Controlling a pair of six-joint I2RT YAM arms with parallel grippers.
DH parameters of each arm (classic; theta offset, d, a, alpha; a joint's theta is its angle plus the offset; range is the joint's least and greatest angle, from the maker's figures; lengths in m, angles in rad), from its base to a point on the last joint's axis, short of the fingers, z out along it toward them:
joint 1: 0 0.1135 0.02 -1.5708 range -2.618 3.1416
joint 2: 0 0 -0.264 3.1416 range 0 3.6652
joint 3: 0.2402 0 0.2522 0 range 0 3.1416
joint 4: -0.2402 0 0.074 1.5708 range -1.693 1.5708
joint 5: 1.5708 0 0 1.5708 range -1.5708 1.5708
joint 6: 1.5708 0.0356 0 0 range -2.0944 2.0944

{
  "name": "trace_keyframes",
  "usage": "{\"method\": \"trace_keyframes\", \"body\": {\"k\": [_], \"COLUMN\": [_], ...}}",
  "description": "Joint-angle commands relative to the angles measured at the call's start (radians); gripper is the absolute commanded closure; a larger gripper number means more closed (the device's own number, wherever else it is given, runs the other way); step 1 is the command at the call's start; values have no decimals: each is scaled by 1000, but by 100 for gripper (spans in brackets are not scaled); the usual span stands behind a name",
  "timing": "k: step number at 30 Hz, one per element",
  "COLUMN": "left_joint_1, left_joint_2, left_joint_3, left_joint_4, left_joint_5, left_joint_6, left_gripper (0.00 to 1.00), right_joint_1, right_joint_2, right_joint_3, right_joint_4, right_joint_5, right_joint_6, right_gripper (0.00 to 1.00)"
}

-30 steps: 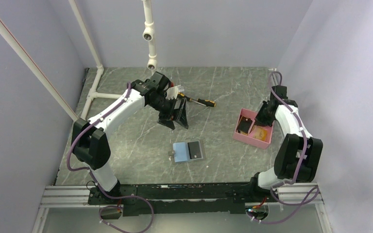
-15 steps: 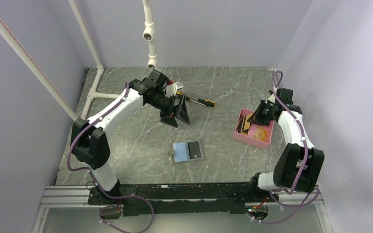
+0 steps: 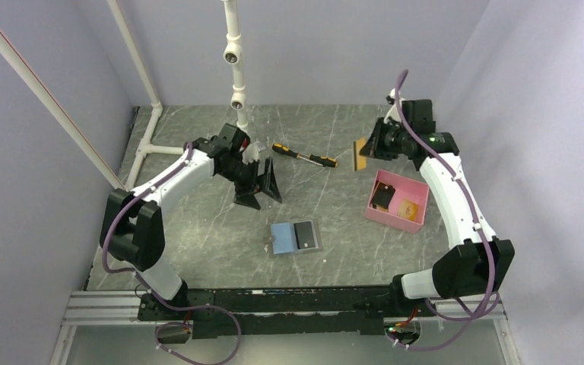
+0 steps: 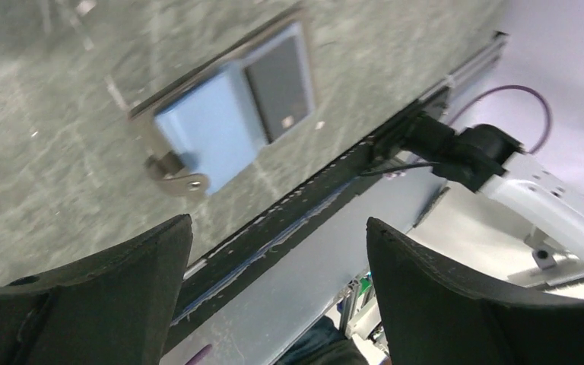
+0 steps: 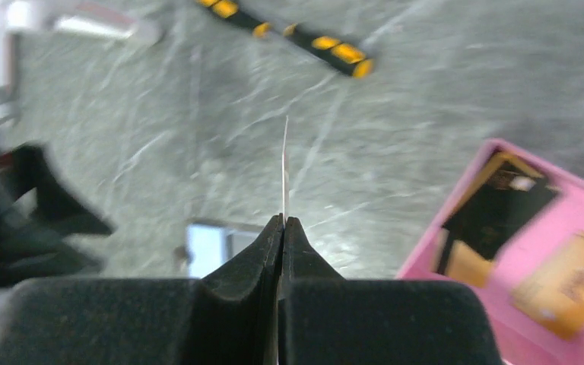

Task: Put the credit cards into the card holder
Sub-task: Insert the credit card into the card holder.

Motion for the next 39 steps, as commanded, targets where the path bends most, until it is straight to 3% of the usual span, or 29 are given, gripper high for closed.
{"method": "trace_keyframes", "body": {"k": [1, 8, 11, 15, 24, 31, 39], "left_joint_1": [2, -17, -62, -175, -264, -276, -276], "left_joint_2": [26, 18, 47, 138, 154, 192, 213], "left_joint_3": [-101, -330, -329, -226, -249, -250, -277], "left_joint_4": [66, 350, 368, 216, 218, 211, 221], "left_joint_5": [-100, -112, -118, -261, -419, -443, -461], "left_joint_6": [-36, -163, -186, -136, -204, -203, -183], "left_gripper": [12, 16, 16, 18, 37, 44, 54], "right_joint_1": [78, 279, 289, 327, 360, 360, 361], "right_joint_2": [-17, -34, -96, -72, 28, 136, 212], "right_joint_3": [-98, -374, -558, -647, -690, -657, -681], "right_joint_4": [78, 288, 467, 563, 626, 575, 660], "right_joint_5": [-261, -442, -501, -582, -540, -527, -541], "right_joint_6": [91, 144, 225, 243, 223, 142, 132], "right_gripper": [100, 100, 100, 100, 100, 100, 100]}}
